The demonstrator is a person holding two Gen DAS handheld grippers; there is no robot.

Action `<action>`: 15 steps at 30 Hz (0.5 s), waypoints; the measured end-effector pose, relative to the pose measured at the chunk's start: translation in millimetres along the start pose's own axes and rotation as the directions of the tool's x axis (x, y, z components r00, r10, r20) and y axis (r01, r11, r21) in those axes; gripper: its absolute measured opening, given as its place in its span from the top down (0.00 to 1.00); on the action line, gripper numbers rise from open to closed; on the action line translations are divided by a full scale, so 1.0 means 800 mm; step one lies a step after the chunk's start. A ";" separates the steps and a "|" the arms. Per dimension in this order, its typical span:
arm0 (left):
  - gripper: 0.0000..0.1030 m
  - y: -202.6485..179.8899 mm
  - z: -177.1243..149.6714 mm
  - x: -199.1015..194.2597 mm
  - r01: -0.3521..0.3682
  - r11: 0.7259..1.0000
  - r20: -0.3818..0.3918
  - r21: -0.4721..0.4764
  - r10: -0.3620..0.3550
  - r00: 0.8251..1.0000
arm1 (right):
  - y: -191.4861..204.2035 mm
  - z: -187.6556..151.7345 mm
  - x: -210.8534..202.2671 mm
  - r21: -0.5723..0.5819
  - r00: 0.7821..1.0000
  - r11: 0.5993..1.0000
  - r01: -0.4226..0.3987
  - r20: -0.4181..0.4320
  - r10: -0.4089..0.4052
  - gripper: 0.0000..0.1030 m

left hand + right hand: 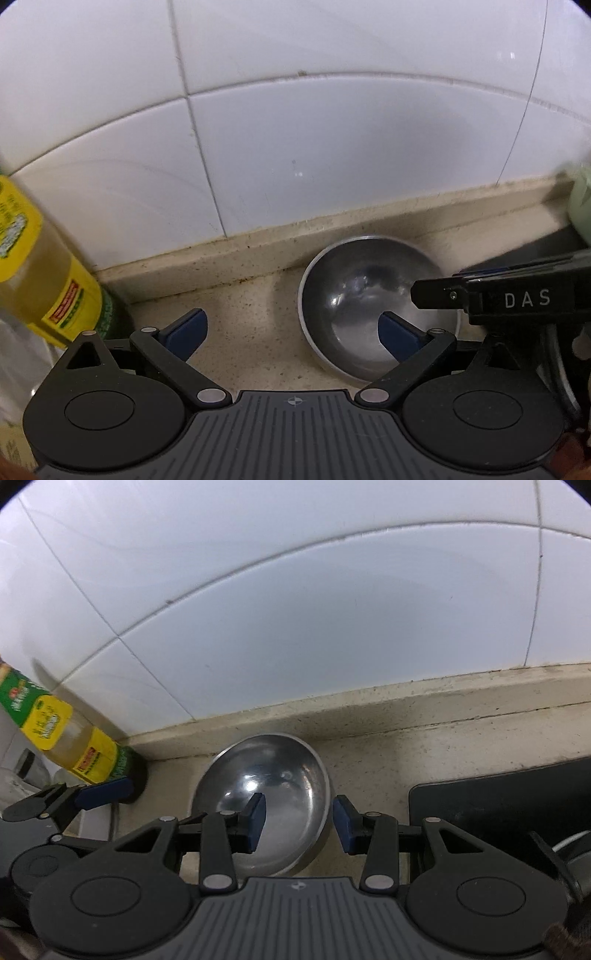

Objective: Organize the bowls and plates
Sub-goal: 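Move both grippers to the steel bowl by the wall and grasp its rim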

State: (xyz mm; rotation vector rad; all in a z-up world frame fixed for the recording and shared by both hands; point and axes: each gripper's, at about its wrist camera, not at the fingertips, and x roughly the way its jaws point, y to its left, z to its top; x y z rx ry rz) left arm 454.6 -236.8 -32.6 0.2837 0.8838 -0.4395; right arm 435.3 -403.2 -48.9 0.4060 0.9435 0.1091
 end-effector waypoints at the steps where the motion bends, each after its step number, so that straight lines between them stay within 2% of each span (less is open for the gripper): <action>1: 0.03 -0.002 0.000 0.004 0.003 1.000 -0.008 0.014 -0.003 1.000 | -0.002 0.000 0.003 0.010 1.000 1.000 -0.006 -0.015 0.007 0.63; 5: 0.04 -0.004 0.001 0.015 0.023 0.999 -0.023 0.025 -0.022 0.999 | -0.003 0.001 0.015 0.013 0.999 1.000 -0.011 -0.042 0.012 0.64; 7: 0.10 -0.005 0.003 0.022 0.022 0.999 -0.036 0.031 -0.021 0.999 | -0.004 0.000 0.020 0.005 0.999 1.000 -0.009 -0.054 0.010 0.66; 9: 0.21 -0.008 0.003 0.030 0.019 0.999 -0.065 0.048 -0.016 0.998 | -0.005 0.000 0.024 -0.002 0.998 1.000 -0.005 -0.062 0.005 0.70; 12: 0.30 -0.007 0.002 0.043 0.020 0.999 -0.103 0.048 -0.015 0.995 | -0.008 0.000 0.031 -0.001 0.997 1.000 -0.002 -0.077 0.002 0.76; 15: 0.36 -0.007 0.000 0.051 0.033 0.998 -0.125 0.050 -0.026 0.992 | -0.011 -0.002 0.035 0.008 0.996 1.000 -0.007 -0.090 0.008 0.78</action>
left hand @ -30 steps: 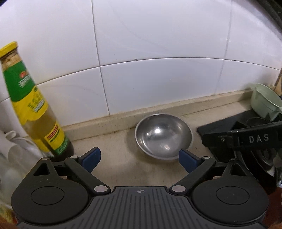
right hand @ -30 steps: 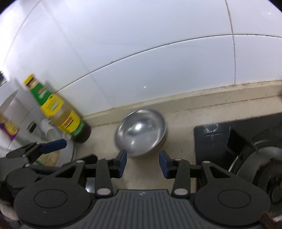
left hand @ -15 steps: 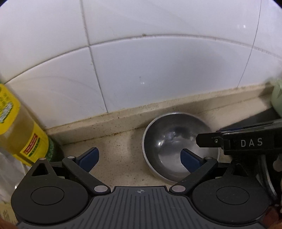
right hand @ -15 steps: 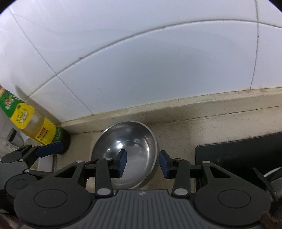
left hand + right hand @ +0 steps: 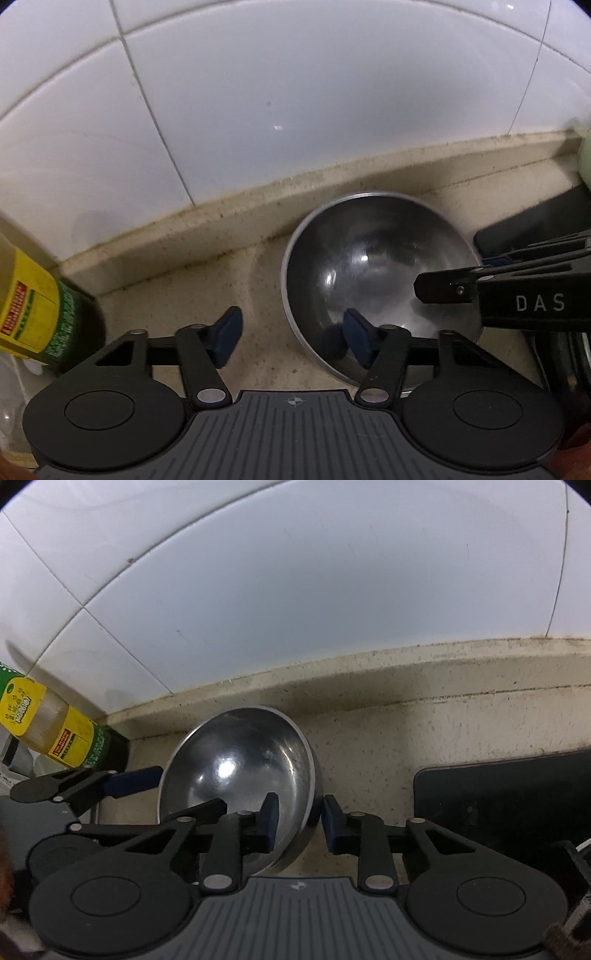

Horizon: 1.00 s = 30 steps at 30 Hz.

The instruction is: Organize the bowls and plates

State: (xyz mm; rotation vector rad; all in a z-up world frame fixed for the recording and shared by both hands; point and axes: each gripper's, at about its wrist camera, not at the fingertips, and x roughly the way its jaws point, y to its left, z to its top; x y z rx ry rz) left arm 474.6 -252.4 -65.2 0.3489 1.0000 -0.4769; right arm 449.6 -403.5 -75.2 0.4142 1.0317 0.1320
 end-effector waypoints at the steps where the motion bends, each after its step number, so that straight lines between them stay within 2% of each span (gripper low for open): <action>1: 0.38 -0.001 0.000 0.000 0.005 1.000 0.000 0.003 -0.005 1.000 | 0.000 0.000 0.002 -0.001 1.000 1.000 -0.001 -0.005 0.001 0.79; 3: 0.43 -0.003 0.002 0.001 0.008 1.000 -0.002 0.013 -0.008 1.000 | -0.001 0.000 0.006 -0.003 1.000 1.000 -0.001 -0.015 0.001 0.80; 8: 0.49 -0.008 0.005 0.003 0.019 0.999 -0.008 0.028 -0.019 1.000 | 0.000 -0.001 0.010 -0.004 1.000 1.000 -0.007 -0.027 0.007 0.81; 15: 0.50 -0.010 0.006 0.003 0.013 1.000 -0.001 0.025 -0.013 1.000 | -0.009 0.000 0.012 0.034 0.998 0.999 -0.029 -0.047 0.031 0.81; 16: 0.49 -0.009 0.005 0.003 0.014 1.000 -0.002 0.025 -0.014 1.000 | -0.008 0.000 0.011 0.031 0.999 0.999 -0.026 -0.046 0.027 0.81; 21: 0.32 0.003 0.004 0.005 0.015 1.000 -0.023 -0.010 -0.015 1.000 | -0.008 0.001 0.012 0.045 0.997 0.998 -0.034 -0.063 0.037 0.81; 26: 0.31 0.006 0.011 0.007 0.017 1.000 -0.054 -0.001 -0.017 0.998 | -0.012 0.003 0.015 0.063 0.996 0.997 -0.053 -0.074 0.057 0.81; 30: 0.30 0.009 0.015 0.011 0.058 0.998 -0.065 0.001 -0.058 0.996 | -0.016 0.003 0.014 0.078 0.995 0.995 -0.063 -0.071 0.069 0.81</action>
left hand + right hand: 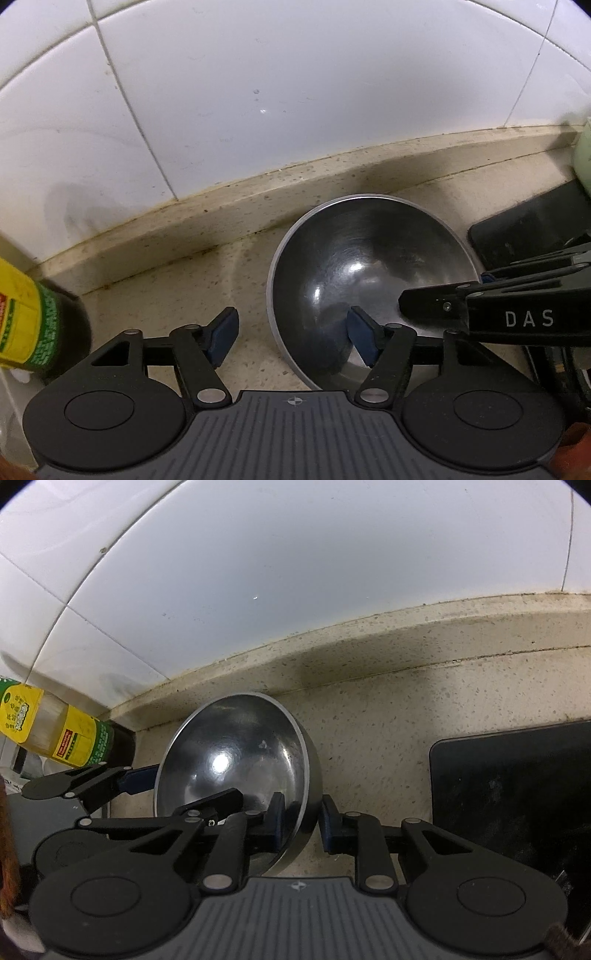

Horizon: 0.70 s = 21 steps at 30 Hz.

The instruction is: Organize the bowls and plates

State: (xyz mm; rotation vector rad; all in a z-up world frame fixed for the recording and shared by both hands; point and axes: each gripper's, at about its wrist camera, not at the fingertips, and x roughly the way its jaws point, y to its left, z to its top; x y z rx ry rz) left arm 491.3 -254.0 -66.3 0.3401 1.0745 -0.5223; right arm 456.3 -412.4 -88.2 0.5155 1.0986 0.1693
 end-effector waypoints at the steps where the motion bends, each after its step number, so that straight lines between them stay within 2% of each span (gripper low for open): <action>1: 0.30 0.002 0.001 0.001 0.014 1.000 -0.003 -0.006 -0.014 1.000 | -0.001 0.000 0.000 0.001 1.000 1.000 -0.004 0.001 0.004 0.81; 7: 0.28 0.016 0.000 0.003 0.086 0.995 -0.028 -0.058 -0.088 0.996 | -0.002 -0.002 -0.003 -0.007 1.000 1.000 0.007 0.013 -0.007 0.83; 10: 0.39 0.012 -0.002 -0.001 0.101 0.994 -0.009 -0.035 -0.101 0.995 | 0.002 -0.004 -0.004 -0.022 0.999 0.999 0.026 0.026 -0.025 0.84; 11: 0.49 0.008 -0.003 -0.003 0.104 0.994 0.002 -0.022 -0.104 0.995 | 0.004 -0.004 -0.004 -0.025 0.999 0.999 0.029 0.029 -0.028 0.84; 13: 0.49 -0.001 -0.005 -0.008 0.072 0.997 0.016 0.006 -0.072 0.997 | 0.006 -0.005 -0.003 -0.033 0.999 0.999 0.036 0.031 -0.035 0.84; 21: 0.54 -0.006 -0.008 -0.022 0.026 0.999 0.054 0.033 -0.028 0.998 | 0.007 -0.004 -0.012 -0.020 0.998 0.999 0.030 0.051 -0.029 0.84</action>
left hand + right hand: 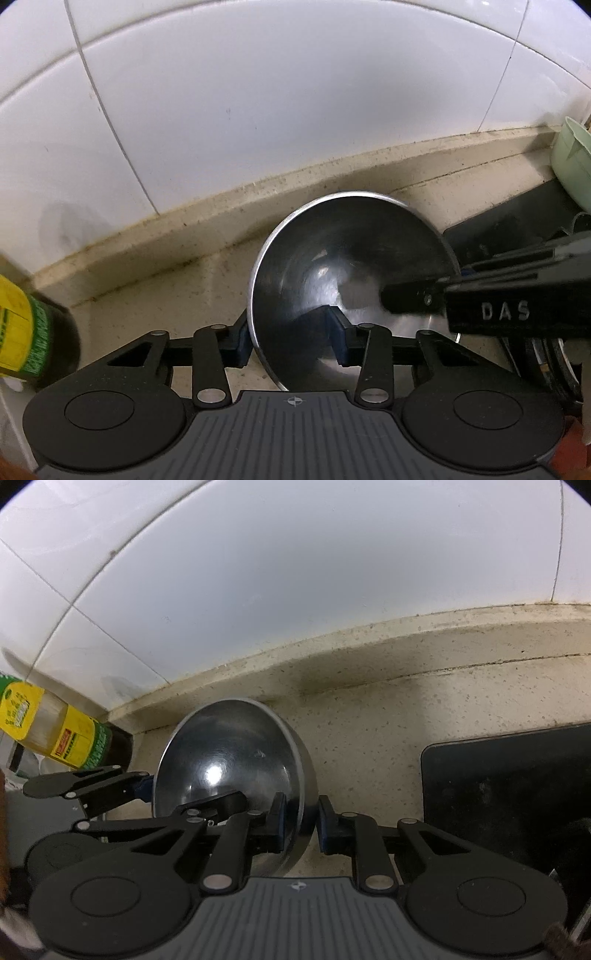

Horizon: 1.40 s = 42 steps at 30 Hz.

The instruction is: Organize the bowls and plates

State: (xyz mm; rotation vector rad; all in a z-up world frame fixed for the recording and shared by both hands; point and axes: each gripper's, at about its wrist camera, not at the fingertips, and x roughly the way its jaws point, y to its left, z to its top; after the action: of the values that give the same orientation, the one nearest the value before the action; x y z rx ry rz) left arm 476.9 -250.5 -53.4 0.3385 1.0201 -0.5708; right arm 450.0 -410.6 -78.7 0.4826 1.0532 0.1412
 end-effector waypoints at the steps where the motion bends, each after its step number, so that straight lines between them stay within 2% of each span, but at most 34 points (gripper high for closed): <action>1: 0.54 0.001 0.001 -0.002 0.000 1.000 0.003 -0.005 0.000 1.000 | 0.001 0.002 -0.003 -0.001 1.000 1.000 -0.003 0.009 0.003 0.84; 5: 0.55 0.009 0.004 -0.014 0.008 0.999 0.026 -0.039 -0.007 1.000 | 0.008 0.009 -0.019 -0.006 0.999 1.000 -0.015 0.041 0.015 0.84; 20: 0.55 0.013 -0.004 -0.108 -0.023 0.999 0.139 -0.046 0.029 0.990 | 0.050 0.004 -0.090 -0.067 0.991 0.997 -0.044 0.123 0.052 0.84; 31: 0.54 -0.003 -0.042 -0.186 -0.061 0.997 0.206 -0.053 0.071 0.976 | 0.100 -0.034 -0.148 -0.142 0.984 0.987 -0.082 0.143 0.102 0.84; 42: 0.52 -0.016 -0.080 -0.227 -0.075 0.996 0.238 -0.047 0.084 0.968 | 0.132 -0.071 -0.180 -0.210 0.983 0.973 -0.100 0.131 0.129 0.84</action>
State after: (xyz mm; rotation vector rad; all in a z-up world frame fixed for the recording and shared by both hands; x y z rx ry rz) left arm 352.4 -175.2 73.4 0.2682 0.7800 -0.5058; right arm 341.5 -347.7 60.7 0.3631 0.8593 0.3089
